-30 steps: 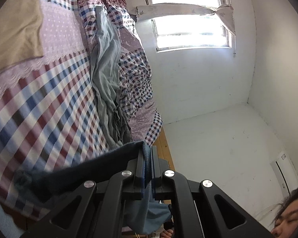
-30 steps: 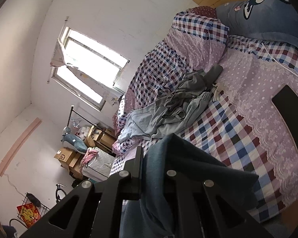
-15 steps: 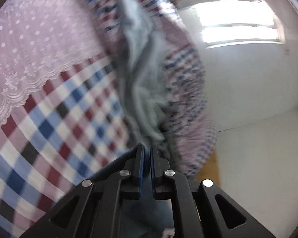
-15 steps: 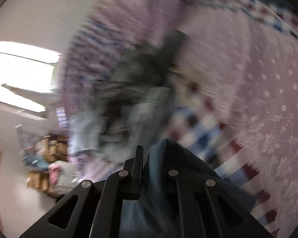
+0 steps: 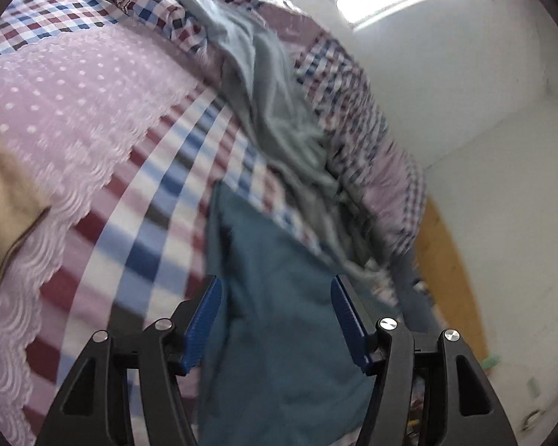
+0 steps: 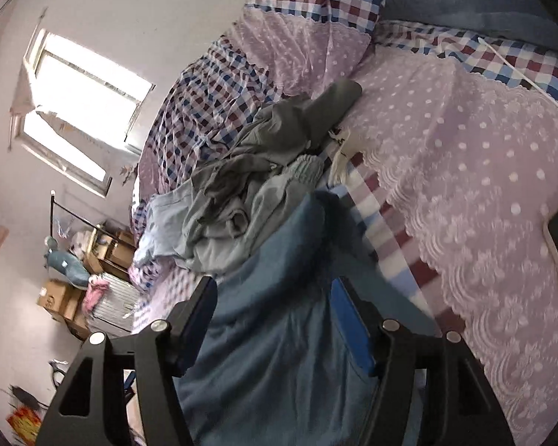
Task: Fold clothes
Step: 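Open the left gripper and release the folded teal shirt onto the bed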
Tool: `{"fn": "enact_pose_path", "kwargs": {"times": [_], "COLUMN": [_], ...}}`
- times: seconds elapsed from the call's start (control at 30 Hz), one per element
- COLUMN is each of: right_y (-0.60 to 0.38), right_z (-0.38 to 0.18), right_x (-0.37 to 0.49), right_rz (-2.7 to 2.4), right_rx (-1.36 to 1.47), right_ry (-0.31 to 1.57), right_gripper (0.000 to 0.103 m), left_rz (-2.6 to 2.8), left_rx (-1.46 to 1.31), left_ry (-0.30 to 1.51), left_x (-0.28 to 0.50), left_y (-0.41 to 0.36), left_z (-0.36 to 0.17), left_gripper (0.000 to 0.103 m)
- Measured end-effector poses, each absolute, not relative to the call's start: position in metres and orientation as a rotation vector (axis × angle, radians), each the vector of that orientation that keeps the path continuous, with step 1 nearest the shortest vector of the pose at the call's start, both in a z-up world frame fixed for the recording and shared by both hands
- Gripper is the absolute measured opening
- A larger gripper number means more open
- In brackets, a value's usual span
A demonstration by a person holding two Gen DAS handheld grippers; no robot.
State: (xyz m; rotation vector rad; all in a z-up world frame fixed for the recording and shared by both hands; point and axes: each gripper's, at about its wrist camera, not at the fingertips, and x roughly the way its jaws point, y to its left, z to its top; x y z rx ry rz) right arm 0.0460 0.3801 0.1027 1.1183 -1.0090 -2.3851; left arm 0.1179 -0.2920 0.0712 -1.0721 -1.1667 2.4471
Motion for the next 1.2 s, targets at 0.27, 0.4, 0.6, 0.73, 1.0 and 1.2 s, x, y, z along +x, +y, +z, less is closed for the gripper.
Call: {"fn": "enact_pose_path", "kwargs": {"times": [0.27,0.4,0.6,0.73,1.0,1.2], "right_y": [0.374,0.372,0.358,0.329,0.263,0.223], "right_z": [0.087,0.077,0.085,0.093,0.101,0.099], "right_x": [0.054,0.055,0.067,0.085,0.129,0.164], "right_rz": [-2.408,-2.414,-2.463,-2.455,-2.385,-2.300], "right_rx": [1.078,1.102,1.098,1.103,1.100,1.076], "right_ry": [-0.993,-1.016,-0.882,-0.690,-0.298,-0.118], "right_gripper": [0.068,0.068,0.068,0.068,0.068,0.068], "left_rz": [2.465,2.510,2.595,2.589,2.556,2.551], "left_rx": [-1.140,-1.099,-1.115,-1.137,-1.190,-1.285], "left_ry": [-1.100,-1.099,-1.021,-1.008,-1.104,-1.149], "left_x": [0.104,0.110,0.150,0.181,0.234,0.258], "left_y": [-0.271,-0.262,-0.244,-0.233,-0.213,-0.201], "left_z": [0.072,0.070,0.066,0.069,0.064,0.046], "left_gripper": [0.064,0.064,0.064,0.064,0.065,0.065]}}
